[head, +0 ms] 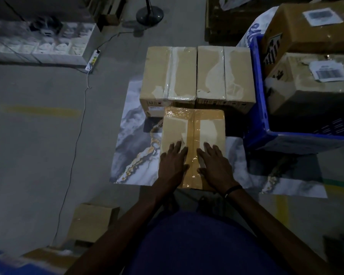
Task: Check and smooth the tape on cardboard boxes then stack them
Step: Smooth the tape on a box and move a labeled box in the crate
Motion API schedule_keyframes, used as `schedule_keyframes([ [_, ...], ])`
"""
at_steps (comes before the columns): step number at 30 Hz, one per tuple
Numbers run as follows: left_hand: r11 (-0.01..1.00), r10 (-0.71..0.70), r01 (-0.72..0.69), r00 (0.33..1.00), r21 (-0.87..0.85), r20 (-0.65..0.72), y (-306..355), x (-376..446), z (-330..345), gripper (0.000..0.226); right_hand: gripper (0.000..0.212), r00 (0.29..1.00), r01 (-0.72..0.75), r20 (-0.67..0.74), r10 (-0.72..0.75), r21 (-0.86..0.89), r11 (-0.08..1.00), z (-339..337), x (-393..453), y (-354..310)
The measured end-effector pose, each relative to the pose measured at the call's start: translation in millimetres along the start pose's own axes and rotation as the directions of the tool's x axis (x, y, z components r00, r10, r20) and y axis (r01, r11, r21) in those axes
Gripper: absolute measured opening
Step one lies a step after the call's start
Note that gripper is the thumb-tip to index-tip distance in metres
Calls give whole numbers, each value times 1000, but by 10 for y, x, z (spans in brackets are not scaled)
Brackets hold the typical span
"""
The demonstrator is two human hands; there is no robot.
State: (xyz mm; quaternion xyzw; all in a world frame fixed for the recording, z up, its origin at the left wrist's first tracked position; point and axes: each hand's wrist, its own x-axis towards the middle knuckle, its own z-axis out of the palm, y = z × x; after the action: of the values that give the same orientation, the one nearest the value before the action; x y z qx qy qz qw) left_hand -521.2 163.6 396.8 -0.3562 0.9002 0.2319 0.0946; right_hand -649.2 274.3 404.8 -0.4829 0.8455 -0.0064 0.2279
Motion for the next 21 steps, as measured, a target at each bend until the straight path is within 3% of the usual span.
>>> schedule_keyframes([
  [10, 995, 24, -23, 1000, -92, 10, -18, -373, 215, 61, 76, 999, 36, 13, -36, 13, 999, 114, -300, -15],
  [21, 996, 52, -51, 999, -72, 8, -30, -568, 342, 59, 76, 997, 68, 14, -69, 59, 996, 217, -461, 14],
])
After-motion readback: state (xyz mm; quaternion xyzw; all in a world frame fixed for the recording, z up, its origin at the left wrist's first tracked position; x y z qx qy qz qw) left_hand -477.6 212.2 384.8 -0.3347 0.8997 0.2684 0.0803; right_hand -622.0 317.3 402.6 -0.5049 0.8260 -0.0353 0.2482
